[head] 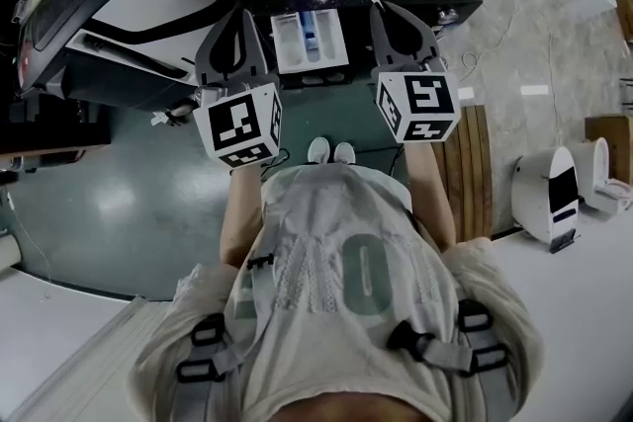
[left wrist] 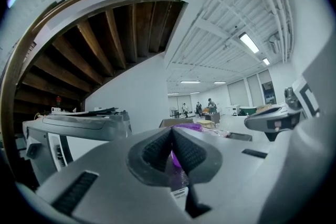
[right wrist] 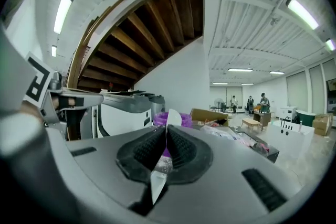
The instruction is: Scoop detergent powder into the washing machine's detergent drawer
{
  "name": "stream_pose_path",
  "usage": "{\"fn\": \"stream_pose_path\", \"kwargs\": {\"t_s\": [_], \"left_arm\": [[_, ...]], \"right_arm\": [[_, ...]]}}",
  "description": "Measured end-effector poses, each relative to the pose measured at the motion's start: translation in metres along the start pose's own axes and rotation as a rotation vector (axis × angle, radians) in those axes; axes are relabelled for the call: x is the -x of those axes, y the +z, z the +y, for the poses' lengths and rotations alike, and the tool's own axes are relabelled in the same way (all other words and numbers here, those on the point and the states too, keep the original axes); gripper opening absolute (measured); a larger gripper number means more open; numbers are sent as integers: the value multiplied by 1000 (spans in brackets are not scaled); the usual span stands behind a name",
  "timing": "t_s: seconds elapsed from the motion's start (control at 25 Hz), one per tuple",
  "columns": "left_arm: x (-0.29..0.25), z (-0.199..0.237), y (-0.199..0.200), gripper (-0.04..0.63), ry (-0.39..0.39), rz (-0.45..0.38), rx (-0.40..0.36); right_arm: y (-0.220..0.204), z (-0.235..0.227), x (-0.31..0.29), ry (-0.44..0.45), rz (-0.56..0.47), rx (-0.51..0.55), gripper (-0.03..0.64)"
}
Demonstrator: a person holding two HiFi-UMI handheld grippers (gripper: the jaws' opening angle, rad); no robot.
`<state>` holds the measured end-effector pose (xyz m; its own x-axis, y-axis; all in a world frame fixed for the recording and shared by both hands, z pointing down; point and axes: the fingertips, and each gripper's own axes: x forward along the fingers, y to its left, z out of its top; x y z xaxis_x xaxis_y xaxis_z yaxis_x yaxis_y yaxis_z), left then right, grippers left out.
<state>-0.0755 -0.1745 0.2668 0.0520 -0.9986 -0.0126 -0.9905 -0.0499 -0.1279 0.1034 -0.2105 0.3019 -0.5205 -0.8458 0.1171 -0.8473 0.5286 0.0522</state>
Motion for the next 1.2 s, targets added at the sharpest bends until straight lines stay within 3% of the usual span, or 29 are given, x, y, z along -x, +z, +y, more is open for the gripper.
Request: {"fn": "stream_pose_path", "kwargs": {"t_s": [0.28,1.2], "left_arm": [[-4,9,14,21,24,-36,1],[-8,4,14,21,21,-44,10]], "right_arm": [[27,-6,11,-7,-119,29,11],[22,-7,11,10,-112,11,11]]}}
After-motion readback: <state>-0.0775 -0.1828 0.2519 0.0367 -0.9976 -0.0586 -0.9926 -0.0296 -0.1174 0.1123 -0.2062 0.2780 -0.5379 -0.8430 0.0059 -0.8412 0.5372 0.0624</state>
